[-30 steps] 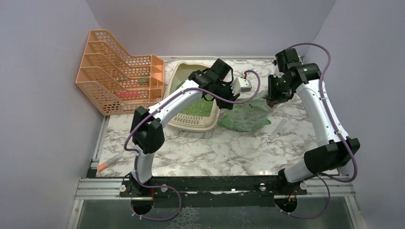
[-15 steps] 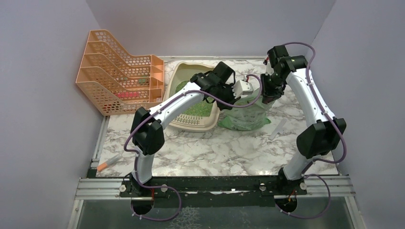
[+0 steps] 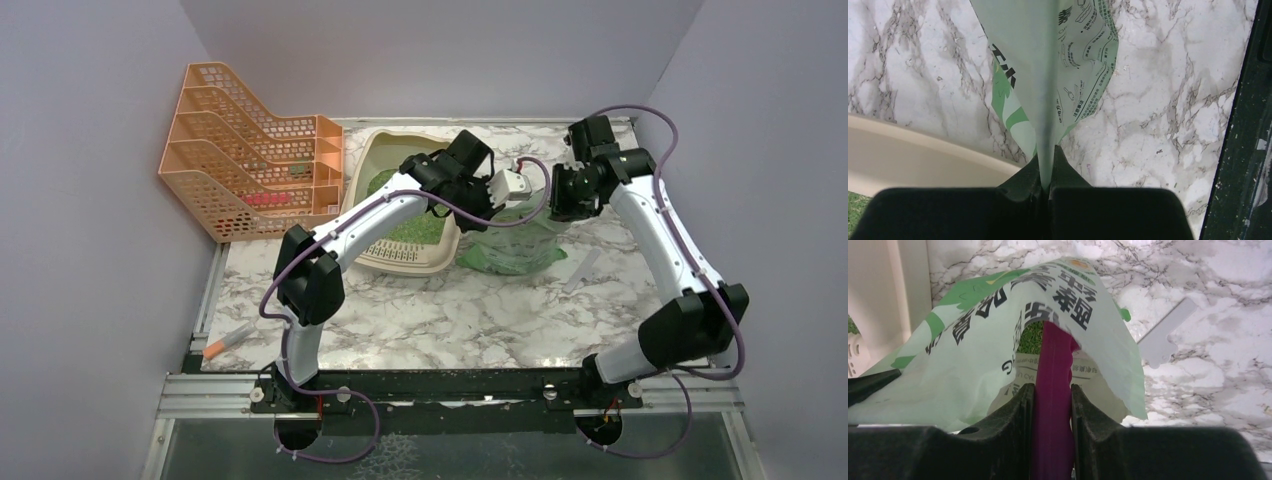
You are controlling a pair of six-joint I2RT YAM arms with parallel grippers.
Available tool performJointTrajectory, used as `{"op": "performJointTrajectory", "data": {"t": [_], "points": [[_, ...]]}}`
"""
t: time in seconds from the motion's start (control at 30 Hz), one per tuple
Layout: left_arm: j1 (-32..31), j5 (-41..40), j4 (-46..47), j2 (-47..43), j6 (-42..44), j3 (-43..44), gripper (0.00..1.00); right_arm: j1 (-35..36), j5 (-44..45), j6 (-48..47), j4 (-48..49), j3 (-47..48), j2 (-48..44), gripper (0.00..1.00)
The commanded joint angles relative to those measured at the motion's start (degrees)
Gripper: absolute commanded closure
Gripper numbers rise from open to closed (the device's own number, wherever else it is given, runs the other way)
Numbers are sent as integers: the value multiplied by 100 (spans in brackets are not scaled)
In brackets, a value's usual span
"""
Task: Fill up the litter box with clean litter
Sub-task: 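Scoop the cat litter from the cat litter bag.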
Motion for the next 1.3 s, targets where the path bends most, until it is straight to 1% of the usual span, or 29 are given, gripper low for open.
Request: {"op": "performJointTrajectory", "data": {"t": [0.0,0.07,0.13,0.43,0.5,0.67,0.73,0.83,0.97,1.03,1.07,1.13,1.17,1.27], "points": [[-135,123,-179,-29,-13,139,100,-3,256,576,1116,-958,-762,68],[-135,142,-180,4,-19,174,100,1,221,663,1250,-1184,-991,62],[-135,157,-178,24,-18,212,100,-3,191,696,1302,-1292,-1135,60],[-135,180,-178,11,-72,208,100,-3,46,707,1003,-1368,-1320,57],[-135,172,-178,11,-74,208,100,3,21,712,929,-1317,-1386,56],[-135,152,-177,33,-90,232,100,4,-62,757,747,-1128,-1521,56],[-135,153,-178,43,-98,242,100,-3,-260,768,700,-1109,-1559,56],[-133,170,-179,52,-100,243,100,-4,-347,760,692,-1140,-1557,60],[-135,203,-182,61,-102,243,100,-3,-399,726,724,-1192,-1454,73],[-135,206,-184,54,-86,243,100,-3,-312,709,653,-1113,-1336,75],[-135,198,-188,52,-86,243,100,-2,-258,700,581,-1045,-1288,72],[-135,193,-189,38,-86,243,100,-2,-208,690,501,-981,-1254,62],[-135,192,-188,35,-82,243,100,0,-212,690,488,-971,-1273,59],[-135,175,-197,34,-85,243,100,2,-234,712,466,-980,-1408,58]]}}
